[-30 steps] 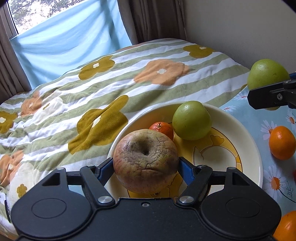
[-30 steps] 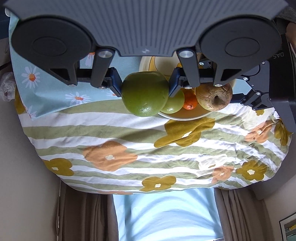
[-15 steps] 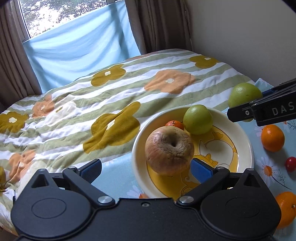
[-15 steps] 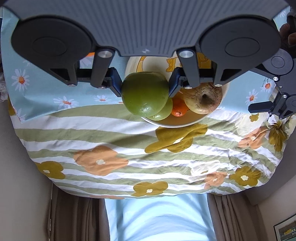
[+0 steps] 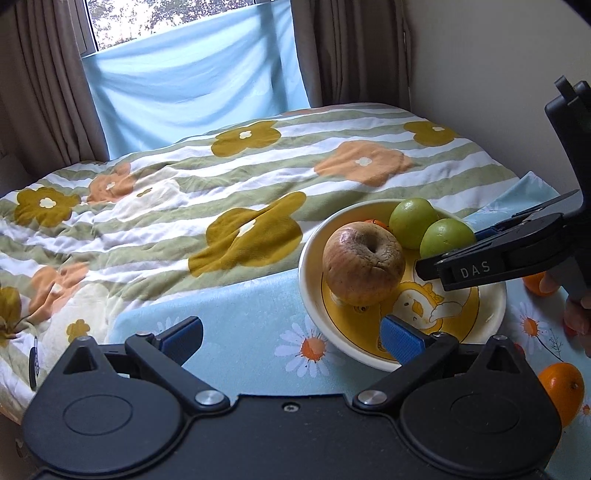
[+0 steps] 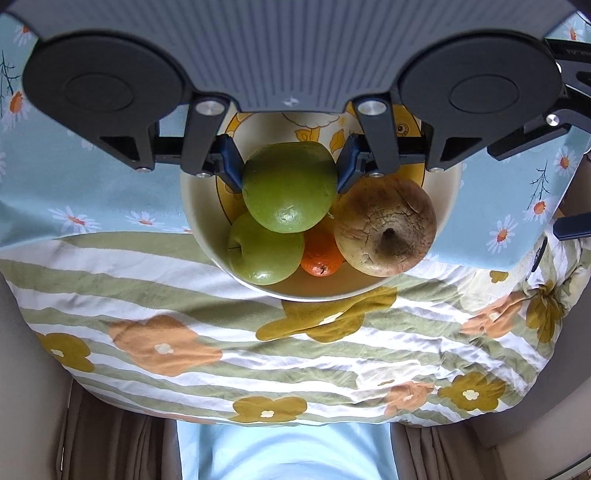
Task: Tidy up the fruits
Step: 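Release the wrinkled apple with the left tool while the right tool releases the green apple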
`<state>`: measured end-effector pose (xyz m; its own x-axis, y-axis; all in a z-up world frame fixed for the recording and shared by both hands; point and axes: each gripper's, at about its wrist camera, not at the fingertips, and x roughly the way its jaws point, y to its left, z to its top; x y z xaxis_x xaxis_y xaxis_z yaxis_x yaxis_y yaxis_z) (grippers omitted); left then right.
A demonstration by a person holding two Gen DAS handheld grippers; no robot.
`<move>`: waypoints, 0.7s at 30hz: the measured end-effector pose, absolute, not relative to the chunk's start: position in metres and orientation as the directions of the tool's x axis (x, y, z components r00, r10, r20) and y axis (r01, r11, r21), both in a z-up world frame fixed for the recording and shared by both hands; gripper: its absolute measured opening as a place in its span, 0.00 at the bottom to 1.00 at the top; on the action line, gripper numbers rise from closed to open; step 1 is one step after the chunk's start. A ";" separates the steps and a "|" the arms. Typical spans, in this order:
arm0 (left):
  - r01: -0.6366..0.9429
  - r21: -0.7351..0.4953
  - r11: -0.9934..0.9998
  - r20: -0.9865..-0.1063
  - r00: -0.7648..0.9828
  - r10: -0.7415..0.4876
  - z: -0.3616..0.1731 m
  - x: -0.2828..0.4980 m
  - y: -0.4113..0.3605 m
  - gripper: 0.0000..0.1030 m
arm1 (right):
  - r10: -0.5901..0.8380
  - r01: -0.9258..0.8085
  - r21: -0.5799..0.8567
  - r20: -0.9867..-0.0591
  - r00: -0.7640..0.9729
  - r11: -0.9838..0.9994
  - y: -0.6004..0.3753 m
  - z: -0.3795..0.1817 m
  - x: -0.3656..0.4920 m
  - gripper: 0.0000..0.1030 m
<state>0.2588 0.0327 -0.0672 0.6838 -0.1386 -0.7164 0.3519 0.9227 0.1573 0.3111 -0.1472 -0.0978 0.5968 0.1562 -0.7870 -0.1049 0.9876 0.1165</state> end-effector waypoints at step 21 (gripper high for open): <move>0.336 0.106 0.936 -0.693 0.700 -0.172 -0.040 0.244 0.040 1.00 | 0.083 -0.058 0.058 -0.699 0.711 0.997 -0.166 -0.051 0.272 1.00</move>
<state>0.2436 0.0403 -0.0397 0.6996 -0.1724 -0.6934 0.3358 0.9359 0.1061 0.2725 -0.1658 -0.0511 0.7106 0.0827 -0.6988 -0.0584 0.9966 0.0584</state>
